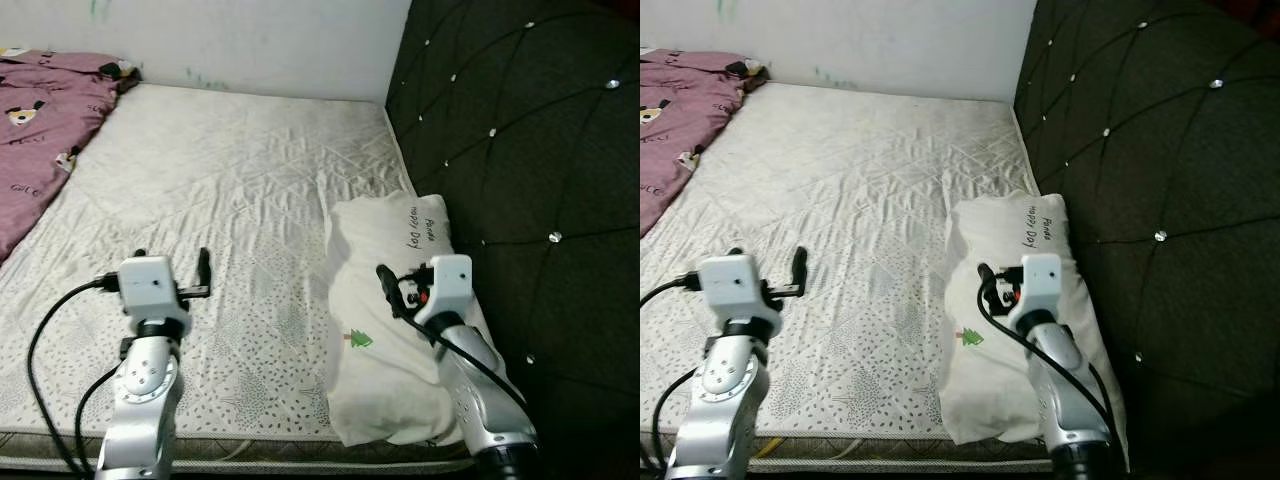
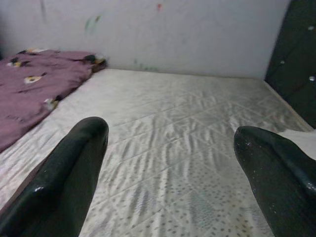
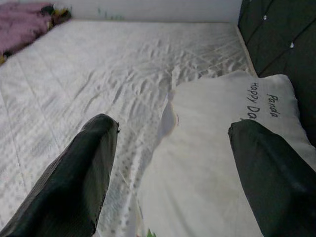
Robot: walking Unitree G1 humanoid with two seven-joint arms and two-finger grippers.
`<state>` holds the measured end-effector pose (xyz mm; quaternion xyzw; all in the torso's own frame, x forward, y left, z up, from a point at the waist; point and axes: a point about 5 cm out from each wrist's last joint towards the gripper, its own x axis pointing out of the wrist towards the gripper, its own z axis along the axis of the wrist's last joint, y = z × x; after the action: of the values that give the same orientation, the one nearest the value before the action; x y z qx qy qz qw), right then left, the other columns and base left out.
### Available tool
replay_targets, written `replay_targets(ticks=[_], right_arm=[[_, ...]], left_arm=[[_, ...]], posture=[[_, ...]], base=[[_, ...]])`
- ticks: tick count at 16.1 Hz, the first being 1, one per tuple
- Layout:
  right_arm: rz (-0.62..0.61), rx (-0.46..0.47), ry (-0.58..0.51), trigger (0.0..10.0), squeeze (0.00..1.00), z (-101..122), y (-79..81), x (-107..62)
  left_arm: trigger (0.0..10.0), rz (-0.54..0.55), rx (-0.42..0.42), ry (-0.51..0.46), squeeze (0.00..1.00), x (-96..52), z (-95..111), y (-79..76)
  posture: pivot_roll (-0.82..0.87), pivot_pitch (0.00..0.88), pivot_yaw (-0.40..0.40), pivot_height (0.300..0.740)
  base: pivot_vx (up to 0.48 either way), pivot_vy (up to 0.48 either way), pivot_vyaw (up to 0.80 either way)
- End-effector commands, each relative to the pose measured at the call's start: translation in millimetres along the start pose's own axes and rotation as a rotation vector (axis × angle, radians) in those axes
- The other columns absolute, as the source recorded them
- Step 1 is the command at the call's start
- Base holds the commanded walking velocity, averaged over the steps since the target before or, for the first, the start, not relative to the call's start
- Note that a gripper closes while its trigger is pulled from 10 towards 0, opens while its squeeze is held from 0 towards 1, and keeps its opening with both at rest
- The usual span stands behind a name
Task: Clean up the room
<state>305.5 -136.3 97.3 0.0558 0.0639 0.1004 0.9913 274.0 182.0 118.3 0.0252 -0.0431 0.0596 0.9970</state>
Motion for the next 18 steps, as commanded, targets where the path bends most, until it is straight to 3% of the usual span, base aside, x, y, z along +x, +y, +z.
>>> replay_targets(ticks=[1,5,9,12,14,18], right_arm=[[-0.02,0.016,-0.008,10.0,0.0,2.9,-5.4,1.4],[0.02,-0.046,-0.038,10.0,0.0,9.4,0.3,6.0],[-0.037,0.038,-0.031,10.0,0.0,8.5,-8.9,5.7],[-0.121,-0.099,-0.009,10.0,0.0,4.0,-15.4,6.4],[-0.062,-0.052,-0.034,10.0,0.0,5.3,-7.0,5.9],[-0.076,-0.083,-0.006,10.0,0.0,2.3,-7.1,8.5]], left_arm=[[10.0,-0.021,0.02,-0.011,0.0,1.0,1.5,-4.2],[10.0,-0.02,0.015,-0.013,0.0,1.0,2.2,-6.7],[10.0,-0.026,-0.051,-0.015,0.0,2.4,7.4,-4.0],[10.0,-0.02,-0.072,-0.002,0.0,5.6,5.4,0.6],[10.0,-0.015,-0.065,-0.004,0.0,7.7,6.4,0.0],[10.0,-0.022,-0.065,0.012,0.0,4.9,3.4,-2.6]], posture=[[0.04,0.06,-0.052,0.74],[0.05,0.062,-0.054,0.74],[0.05,0.063,-0.054,0.74],[0.05,0.063,-0.054,0.74],[0.05,0.055,-0.052,0.74],[0.05,0.047,-0.055,0.74]], base=[[0.0,0.0,-0.8],[0.0,0.0,0.0],[0.0,0.0,0.14],[0.0,0.0,0.0],[0.0,0.0,0.0],[0.0,0.306,0.0]])
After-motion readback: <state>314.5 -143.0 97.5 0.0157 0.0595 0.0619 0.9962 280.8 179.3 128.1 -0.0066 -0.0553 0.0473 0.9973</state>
